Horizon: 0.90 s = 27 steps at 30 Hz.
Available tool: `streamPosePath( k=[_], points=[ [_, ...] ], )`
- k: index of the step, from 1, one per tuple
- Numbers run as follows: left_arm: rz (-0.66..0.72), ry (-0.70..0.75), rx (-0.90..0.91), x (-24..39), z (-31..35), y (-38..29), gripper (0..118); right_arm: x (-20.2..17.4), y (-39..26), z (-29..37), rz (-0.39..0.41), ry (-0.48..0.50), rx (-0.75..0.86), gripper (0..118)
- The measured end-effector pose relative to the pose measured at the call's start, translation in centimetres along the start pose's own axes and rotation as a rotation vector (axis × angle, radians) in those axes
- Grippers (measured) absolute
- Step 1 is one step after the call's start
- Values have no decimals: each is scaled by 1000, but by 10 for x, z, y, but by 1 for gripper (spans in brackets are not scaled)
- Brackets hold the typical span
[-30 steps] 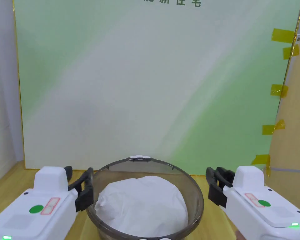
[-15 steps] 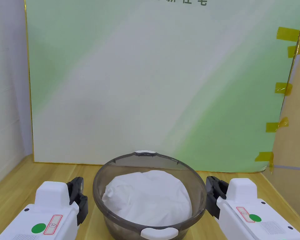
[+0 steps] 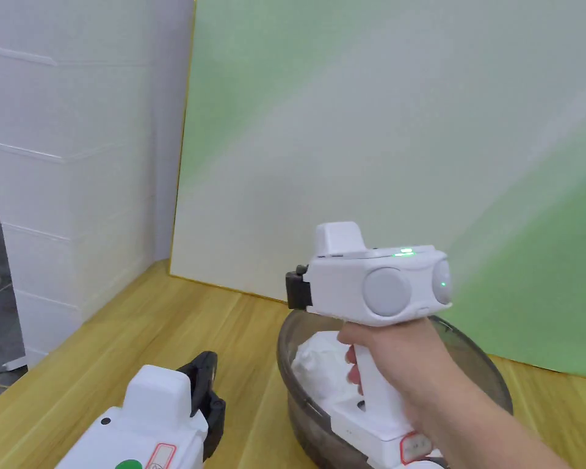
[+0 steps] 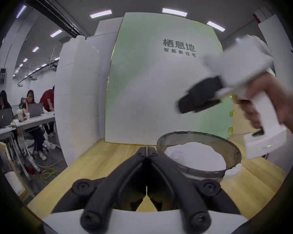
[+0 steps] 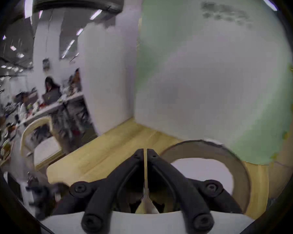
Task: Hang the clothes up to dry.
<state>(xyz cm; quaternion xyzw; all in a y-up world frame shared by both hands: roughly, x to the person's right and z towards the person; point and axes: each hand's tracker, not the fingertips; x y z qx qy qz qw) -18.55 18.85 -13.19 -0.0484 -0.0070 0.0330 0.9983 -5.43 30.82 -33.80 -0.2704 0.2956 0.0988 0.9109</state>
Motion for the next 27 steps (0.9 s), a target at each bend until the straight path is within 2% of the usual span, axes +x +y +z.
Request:
streamPosePath(
  k=[3,5,8,12,15,16,17,18,19,20,21,23,27],
  points=[
    [1,7,3,-4,7,-3,2,-37,9,-72,85,-38,-172,3],
    [2,3,1,-8,11,-3,2,-53,5,-115,95,-33,-286,3],
    [15,4,-2,-14,14,-4,2,-70,-8,-171,146,-97,-404,3],
    [38,8,5,-19,13,-9,2,-64,-23,-215,112,-203,-517,3],
    [41,14,1,-18,11,-12,2,-45,-34,-234,132,-261,-538,3],
    [45,8,1,-18,10,-14,2,-37,-38,-237,113,-280,-545,3],
    [48,1,1,-18,9,-15,2,-26,-42,-238,55,-299,-571,3],
    [45,-6,-1,-16,7,-15,2,-14,-48,-239,-6,-291,-581,3],
    [39,-15,-6,-15,4,-16,2,-6,-53,-239,-38,-230,-583,3],
    [34,-21,-10,-12,2,-16,2,-2,-57,-239,-41,-220,-605,3],
    [31,-25,-10,-10,-1,-17,2,4,-59,-239,-33,-272,-611,3],
    [44,-44,-9,-5,-6,-15,2,18,-62,-232,-20,-301,-565,3],
    [81,-82,-11,6,-15,-10,2,62,-68,-212,-162,-267,-551,3]
  ],
)
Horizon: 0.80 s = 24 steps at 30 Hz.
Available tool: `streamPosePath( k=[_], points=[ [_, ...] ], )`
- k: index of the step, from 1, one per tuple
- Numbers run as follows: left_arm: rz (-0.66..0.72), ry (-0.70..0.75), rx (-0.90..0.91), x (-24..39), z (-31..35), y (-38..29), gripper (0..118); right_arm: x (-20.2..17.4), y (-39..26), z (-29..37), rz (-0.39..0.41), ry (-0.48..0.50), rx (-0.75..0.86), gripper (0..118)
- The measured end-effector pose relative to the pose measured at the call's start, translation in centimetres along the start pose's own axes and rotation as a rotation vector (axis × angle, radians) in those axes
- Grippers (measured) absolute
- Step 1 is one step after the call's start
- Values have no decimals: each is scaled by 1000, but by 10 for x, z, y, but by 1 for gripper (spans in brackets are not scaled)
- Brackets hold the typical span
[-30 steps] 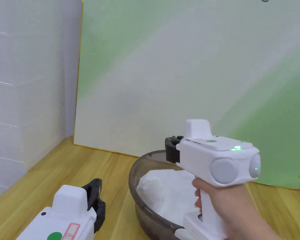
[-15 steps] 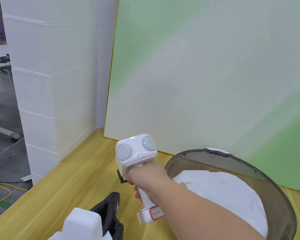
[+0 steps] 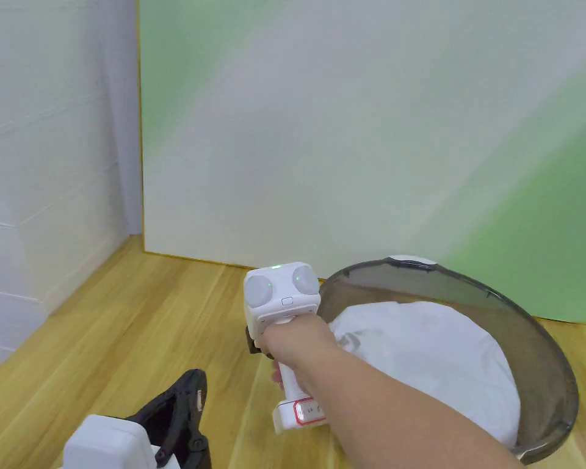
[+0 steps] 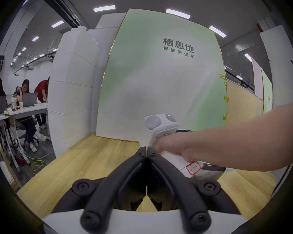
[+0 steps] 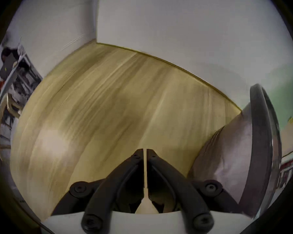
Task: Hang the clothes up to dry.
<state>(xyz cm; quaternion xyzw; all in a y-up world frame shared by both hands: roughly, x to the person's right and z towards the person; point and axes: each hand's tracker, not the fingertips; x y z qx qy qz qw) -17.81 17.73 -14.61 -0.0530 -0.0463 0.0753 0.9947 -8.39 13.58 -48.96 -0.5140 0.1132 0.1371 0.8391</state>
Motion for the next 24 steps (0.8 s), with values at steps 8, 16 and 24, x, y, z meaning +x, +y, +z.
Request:
streamPosePath(
  k=[8,16,24],
  points=[
    [3,-37,8,21,-17,4,2,123,-27,2,-95,-80,50,3],
    [34,-82,-31,36,-33,3,2,248,-76,9,-209,-162,93,3],
    [19,-66,-57,41,-38,-3,2,340,-126,24,-344,-230,167,3]
  ],
)
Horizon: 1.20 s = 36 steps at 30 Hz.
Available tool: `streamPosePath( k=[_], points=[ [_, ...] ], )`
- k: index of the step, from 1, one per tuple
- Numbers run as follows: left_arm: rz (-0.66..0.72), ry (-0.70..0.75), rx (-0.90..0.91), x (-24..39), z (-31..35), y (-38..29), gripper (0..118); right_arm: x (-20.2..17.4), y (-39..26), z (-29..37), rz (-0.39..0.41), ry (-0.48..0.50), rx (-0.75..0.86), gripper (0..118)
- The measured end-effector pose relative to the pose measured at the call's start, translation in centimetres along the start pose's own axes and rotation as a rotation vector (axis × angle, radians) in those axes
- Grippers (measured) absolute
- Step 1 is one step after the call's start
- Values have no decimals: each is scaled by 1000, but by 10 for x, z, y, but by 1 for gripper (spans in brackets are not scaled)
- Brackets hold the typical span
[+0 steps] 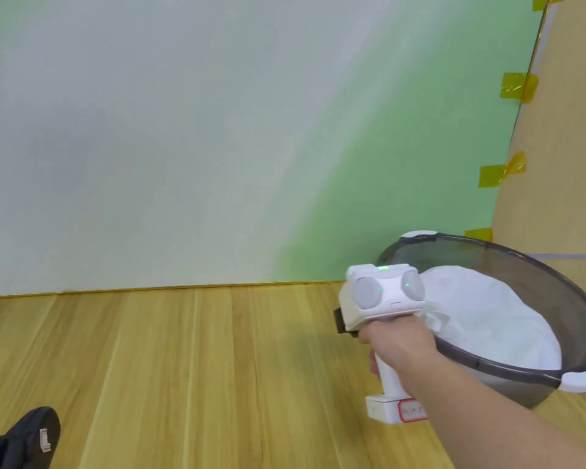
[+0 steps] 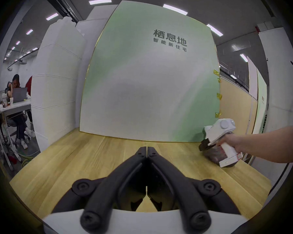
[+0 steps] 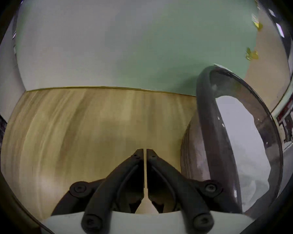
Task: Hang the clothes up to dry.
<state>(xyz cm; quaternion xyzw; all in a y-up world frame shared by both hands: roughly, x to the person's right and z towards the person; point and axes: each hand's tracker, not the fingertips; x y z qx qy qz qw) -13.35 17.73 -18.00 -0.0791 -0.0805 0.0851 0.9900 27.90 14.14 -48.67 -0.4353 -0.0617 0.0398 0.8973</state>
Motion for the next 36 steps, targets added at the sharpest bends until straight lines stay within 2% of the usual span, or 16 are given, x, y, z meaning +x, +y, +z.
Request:
streamPosePath(
  k=[4,8,11,17,19,22,24,25,29,36],
  points=[
    [-1,13,-2,1,0,1,2,24,-6,1,-54,-20,23,3],
    [4,25,-5,-1,1,5,2,29,-14,14,-74,6,35,3],
    [-4,38,-2,-5,-1,10,2,28,-26,41,-88,71,156,3],
    [-23,54,15,-13,-20,28,2,27,-69,141,1,156,503,3],
    [-22,53,21,-13,-29,35,2,27,-87,175,32,144,612,3],
    [-44,53,33,-10,-40,42,2,28,-113,213,47,127,694,3],
    [-58,58,38,-8,-43,44,2,28,-131,231,45,91,728,3],
    [-60,59,38,-7,-43,45,2,30,-140,239,35,113,766,3],
    [-45,44,31,-7,-36,40,2,30,-169,254,3,106,794,3],
    [-51,31,32,3,-26,29,2,31,-180,250,-41,117,784,3]
  ],
)
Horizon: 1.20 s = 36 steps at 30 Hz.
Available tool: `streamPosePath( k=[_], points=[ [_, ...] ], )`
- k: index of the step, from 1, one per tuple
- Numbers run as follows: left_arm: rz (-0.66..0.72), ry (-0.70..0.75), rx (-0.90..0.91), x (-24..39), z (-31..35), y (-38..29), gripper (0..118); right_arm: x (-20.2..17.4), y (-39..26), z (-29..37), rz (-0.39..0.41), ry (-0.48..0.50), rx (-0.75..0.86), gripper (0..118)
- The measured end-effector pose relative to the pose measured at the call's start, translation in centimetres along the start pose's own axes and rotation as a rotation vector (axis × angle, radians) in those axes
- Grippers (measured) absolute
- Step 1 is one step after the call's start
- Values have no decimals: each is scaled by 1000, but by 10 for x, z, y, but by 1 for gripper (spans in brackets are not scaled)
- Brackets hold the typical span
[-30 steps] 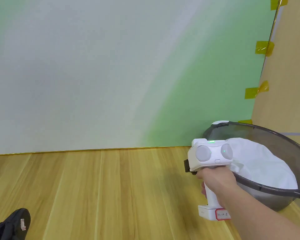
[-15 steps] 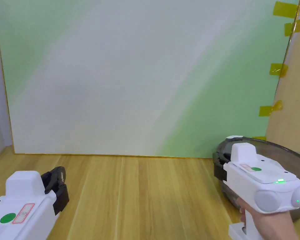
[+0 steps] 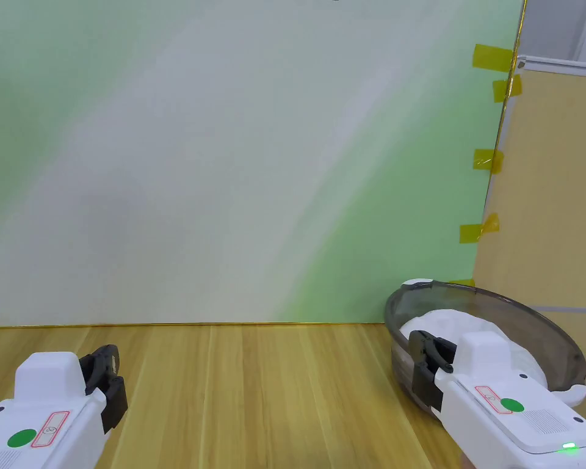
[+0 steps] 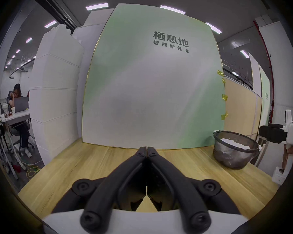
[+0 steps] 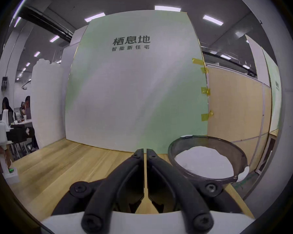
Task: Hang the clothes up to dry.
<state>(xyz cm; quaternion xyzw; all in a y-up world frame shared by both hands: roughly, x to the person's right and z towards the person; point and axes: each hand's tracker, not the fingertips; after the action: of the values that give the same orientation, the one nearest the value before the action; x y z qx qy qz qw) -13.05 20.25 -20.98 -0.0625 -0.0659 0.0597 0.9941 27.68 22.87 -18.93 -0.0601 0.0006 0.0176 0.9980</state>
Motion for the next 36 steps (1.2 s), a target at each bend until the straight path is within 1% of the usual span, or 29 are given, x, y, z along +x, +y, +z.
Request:
streamPosePath(
  k=[2,3,5,7,9,10,11,13,14,18,22,23,24,25,26,27,28,29,30,32,33,34,35,36],
  points=[
    [6,-42,8,4,-3,4,3,-1,-1,1,3,-3,3,3],
    [16,-108,2,6,-6,9,4,1,-1,1,6,-2,5,3],
    [-5,-282,-25,13,-14,17,3,5,-1,3,2,-4,1,3],
    [-98,-467,-82,27,-25,25,3,13,-3,9,-13,-15,10,3],
    [-199,-673,-227,43,-41,30,3,23,-7,12,-39,-26,-12,3],
    [-225,-755,-267,52,-46,28,3,29,-10,16,-47,-33,-20,3],
    [-262,-796,-296,60,-50,25,3,34,-13,18,-52,-44,-28,3],
    [-299,-767,-329,80,-57,16,3,46,-18,21,-67,-64,-54,3],
    [-304,-765,-316,85,-60,14,3,52,-21,22,-72,-71,-62,3],
    [-274,-809,-337,99,-72,8,3,74,-26,22,-78,-107,-95,3],
    [-247,-838,-349,107,-84,6,3,102,-13,1,-98,-119,-151,3],
    [-247,-842,-348,108,-87,6,3,113,-5,-9,-131,-90,-189,8],
    [-249,-849,-344,109,-89,5,3,126,5,-23,-164,-85,-239,24],
    [-250,-858,-344,110,-91,5,3,140,16,-40,-206,-58,-301,52],
    [-251,-862,-347,111,-93,6,3,154,26,-57,-212,-57,-366,97],
    [-253,-862,-344,112,-94,6,3,167,37,-78,-221,-35,-440,118],
    [-257,-866,-345,112,-95,7,3,178,46,-96,-209,-58,-501,117],
    [-261,-873,-345,112,-96,7,3,190,57,-116,-216,-39,-530,118],
    [-264,-878,-343,112,-96,7,3,199,66,-137,-213,-62,-615,118],
    [-271,-881,-339,113,-98,7,3,216,72,-182,-187,-36,-792,118],
    [-272,-879,-339,113,-100,7,3,222,71,-203,-190,-63,-863,118],
    [-268,-876,-339,114,-102,6,3,226,68,-226,-173,-109,-945,118],
    [-252,-882,-345,113,-104,6,3,227,64,-245,-162,-134,-992,118],
    [-235,-888,-353,112,-106,6,3,226,58,-263,-115,-124,-1019,118]
  ],
)
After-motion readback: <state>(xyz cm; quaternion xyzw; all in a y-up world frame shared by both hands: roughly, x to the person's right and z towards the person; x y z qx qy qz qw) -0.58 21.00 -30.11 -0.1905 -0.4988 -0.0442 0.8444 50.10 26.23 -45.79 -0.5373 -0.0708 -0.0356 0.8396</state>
